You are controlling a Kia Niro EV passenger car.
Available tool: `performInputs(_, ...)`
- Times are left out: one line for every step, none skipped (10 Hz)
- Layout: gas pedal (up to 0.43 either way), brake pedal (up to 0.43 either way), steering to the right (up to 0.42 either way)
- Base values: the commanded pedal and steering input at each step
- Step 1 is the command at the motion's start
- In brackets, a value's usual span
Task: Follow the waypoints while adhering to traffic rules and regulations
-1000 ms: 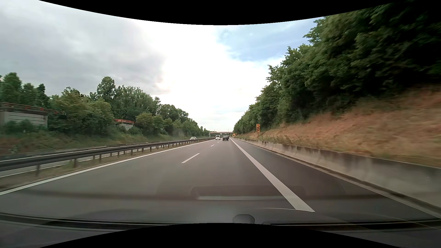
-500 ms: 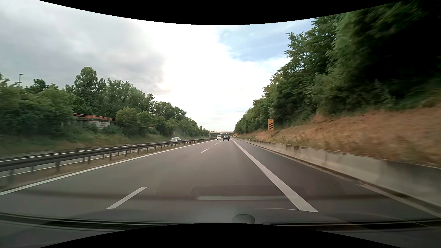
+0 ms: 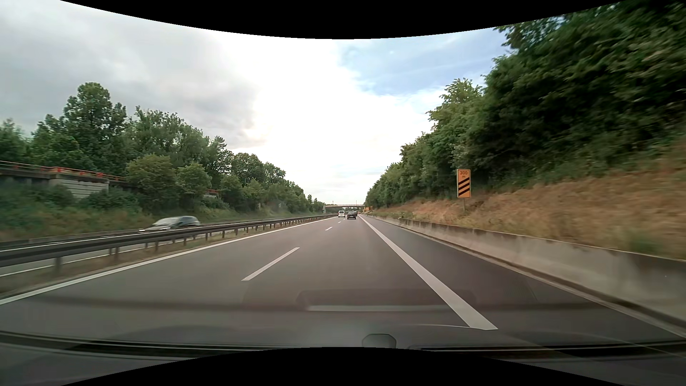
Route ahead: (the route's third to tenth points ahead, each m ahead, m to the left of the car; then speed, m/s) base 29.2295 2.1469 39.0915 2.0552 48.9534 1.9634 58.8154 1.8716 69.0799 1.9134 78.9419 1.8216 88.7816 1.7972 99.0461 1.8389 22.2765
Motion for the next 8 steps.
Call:
performInputs(0.240, 0.000, -0.001)
performInputs(0.240, 0.000, -0.001)
performInputs(0.240, 0.000, -0.002)
performInputs(0.240, 0.000, -0.002)
performInputs(0.240, 0.000, -0.002)
performInputs(0.240, 0.000, -0.002)
performInputs(0.240, 0.000, -0.003)
performInputs(0.240, 0.000, -0.003)
